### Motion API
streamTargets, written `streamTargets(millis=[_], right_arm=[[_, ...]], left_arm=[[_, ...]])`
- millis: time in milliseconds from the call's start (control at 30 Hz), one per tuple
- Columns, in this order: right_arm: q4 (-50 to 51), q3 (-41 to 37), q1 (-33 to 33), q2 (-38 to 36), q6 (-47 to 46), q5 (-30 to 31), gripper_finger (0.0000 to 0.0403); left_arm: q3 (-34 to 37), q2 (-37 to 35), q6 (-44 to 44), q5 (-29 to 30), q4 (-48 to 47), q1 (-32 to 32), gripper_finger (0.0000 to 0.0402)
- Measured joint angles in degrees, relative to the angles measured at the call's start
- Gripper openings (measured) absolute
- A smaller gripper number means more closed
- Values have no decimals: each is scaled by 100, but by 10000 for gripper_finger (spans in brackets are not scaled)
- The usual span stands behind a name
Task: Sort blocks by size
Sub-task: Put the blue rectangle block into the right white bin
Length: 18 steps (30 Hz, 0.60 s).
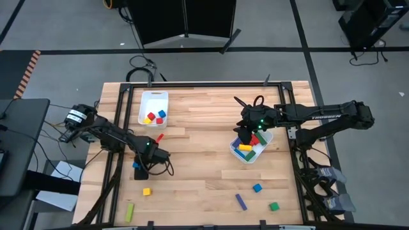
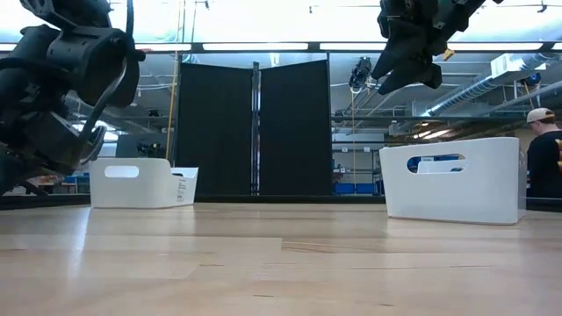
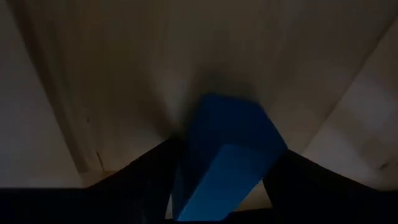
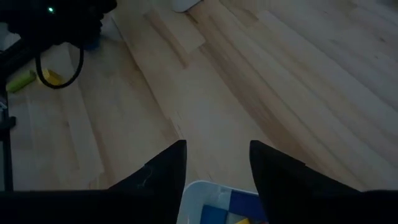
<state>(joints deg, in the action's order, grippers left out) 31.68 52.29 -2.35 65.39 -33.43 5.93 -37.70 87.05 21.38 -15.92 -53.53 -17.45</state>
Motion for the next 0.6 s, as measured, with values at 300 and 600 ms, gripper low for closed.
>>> streamTargets(millis=[300, 600], right_arm=[[0, 0, 2, 1, 0, 0, 176], [-415, 5, 1, -97, 11, -9, 172]], left_arm=[[-63, 9, -158, 212, -4, -20, 139], [-971, -207, -537, 831, -52, 422, 139]])
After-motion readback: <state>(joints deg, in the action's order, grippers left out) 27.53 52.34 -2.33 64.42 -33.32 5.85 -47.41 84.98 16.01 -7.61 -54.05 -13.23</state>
